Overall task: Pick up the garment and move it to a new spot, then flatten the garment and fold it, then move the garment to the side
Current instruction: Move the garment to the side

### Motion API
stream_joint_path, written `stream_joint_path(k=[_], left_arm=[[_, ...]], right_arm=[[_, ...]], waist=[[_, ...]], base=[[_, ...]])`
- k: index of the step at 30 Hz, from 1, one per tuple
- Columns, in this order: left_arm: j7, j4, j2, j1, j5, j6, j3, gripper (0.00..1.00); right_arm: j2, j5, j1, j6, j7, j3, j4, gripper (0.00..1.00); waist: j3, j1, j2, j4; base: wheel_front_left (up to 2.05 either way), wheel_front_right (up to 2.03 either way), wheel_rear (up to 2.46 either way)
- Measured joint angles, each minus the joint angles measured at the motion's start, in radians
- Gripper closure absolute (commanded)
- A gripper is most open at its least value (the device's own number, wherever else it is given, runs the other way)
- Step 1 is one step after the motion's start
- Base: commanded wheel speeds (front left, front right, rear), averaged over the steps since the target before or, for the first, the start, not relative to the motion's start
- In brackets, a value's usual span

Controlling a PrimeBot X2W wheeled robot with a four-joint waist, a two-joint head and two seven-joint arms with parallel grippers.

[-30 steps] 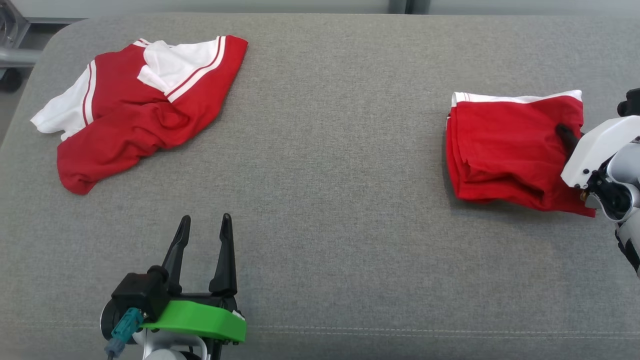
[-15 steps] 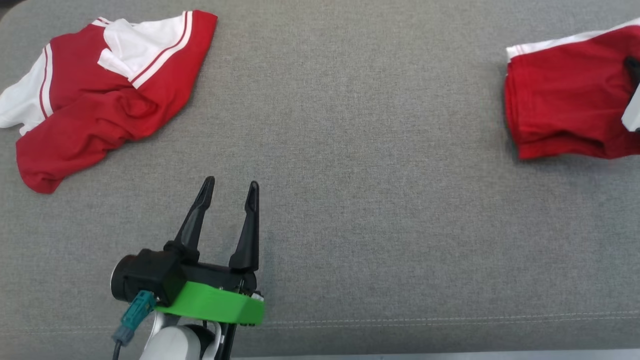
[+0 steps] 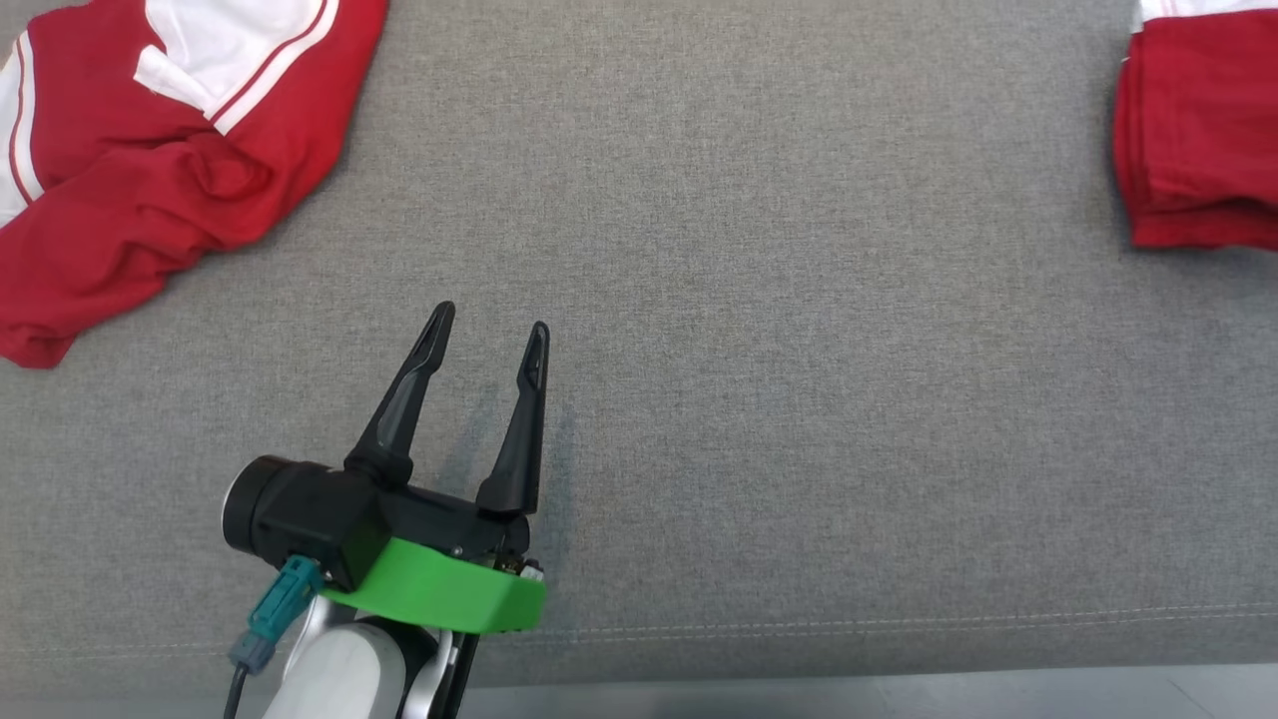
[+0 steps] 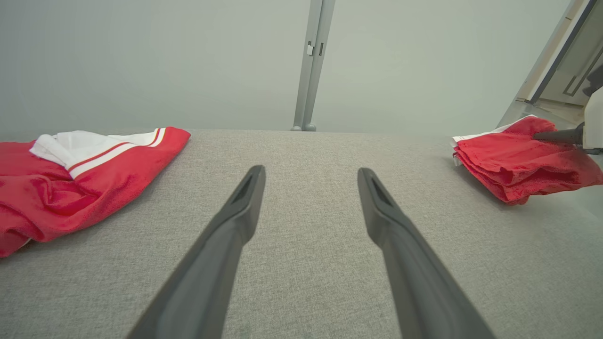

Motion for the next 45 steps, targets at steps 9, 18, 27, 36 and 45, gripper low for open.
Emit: stream_joint_path(k=[9,18,27,36,45], left_arm=[[0.023,-0.005,0.007,-0.001,0.005,0.000,0.010,0.00],[0.033,-0.007,0.007,-0.001,0.005,0.002,0.011,0.00],[0.033,-0.015,0.008,-0.002,0.005,0.003,0.018,0.00],[0.030,0.004,0.009,-0.003,0.003,0.006,0.030,0.00],[0.009,0.077,0.004,-0.043,-0.021,0.001,0.043,0.00]], right_arm=[[-0.002,-0.032,-0.034,-0.079,-0.061,-0.003,0.066,0.87],[-0.014,-0.030,-0.034,-0.107,-0.083,-0.034,0.117,0.07],[-0.006,0.005,-0.022,-0.128,-0.133,-0.089,0.171,0.00],[0.055,0.015,-0.006,-0.129,-0.208,-0.078,0.162,0.00],[0.146,0.014,-0.009,-0.040,-0.326,-0.052,0.085,0.00]], waist=[[0.035,0.0000,0.0000,0.019],[0.033,0.0000,0.0000,0.011],[0.027,0.0000,0.0000,-0.006],[-0.004,0.0000,0.0000,-0.038],[-0.078,0.0000,0.0000,-0.075]], base=[[0.00,0.00,0.00],[0.00,0.00,0.00],[0.00,0.00,0.00],[0.00,0.00,0.00],[0.00,0.00,0.00]])
